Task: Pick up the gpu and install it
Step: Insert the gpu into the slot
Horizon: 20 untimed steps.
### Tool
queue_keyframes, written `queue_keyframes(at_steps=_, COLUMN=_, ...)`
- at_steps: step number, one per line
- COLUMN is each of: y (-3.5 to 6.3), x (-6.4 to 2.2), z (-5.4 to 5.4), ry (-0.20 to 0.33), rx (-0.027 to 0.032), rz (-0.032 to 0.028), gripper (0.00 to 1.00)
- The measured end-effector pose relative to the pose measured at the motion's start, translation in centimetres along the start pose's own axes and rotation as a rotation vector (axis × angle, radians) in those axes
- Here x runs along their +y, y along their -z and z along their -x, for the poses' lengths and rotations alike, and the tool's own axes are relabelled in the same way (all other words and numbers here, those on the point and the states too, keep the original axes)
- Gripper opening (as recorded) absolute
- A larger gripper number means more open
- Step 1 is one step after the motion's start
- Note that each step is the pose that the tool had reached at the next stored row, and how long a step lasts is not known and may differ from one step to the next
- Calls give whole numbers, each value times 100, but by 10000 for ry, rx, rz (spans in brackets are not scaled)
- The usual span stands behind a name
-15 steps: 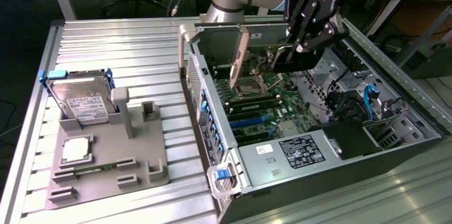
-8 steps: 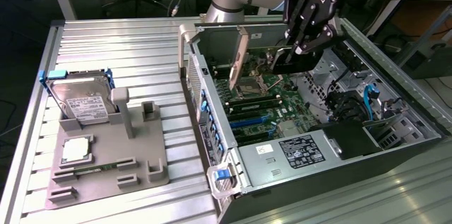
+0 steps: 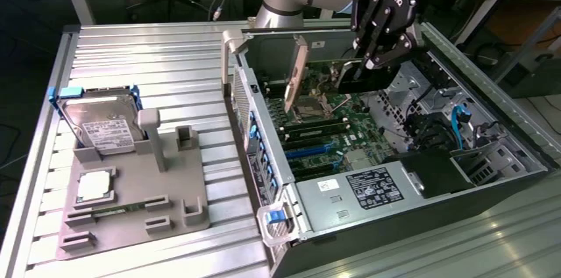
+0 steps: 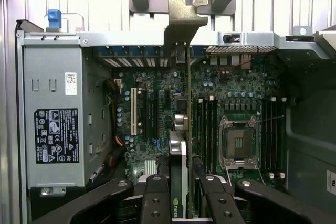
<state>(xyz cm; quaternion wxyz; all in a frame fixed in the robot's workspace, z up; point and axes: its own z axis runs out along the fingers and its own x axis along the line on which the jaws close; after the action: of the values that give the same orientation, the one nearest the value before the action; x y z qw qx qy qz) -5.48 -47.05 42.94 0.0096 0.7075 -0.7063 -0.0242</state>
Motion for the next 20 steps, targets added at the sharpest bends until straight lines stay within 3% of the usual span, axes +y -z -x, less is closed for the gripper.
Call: queue_keyframes(at_steps=20, y=-69, x=-3, z=-1, ry=0, rx=0, rz=-1, gripper=27)
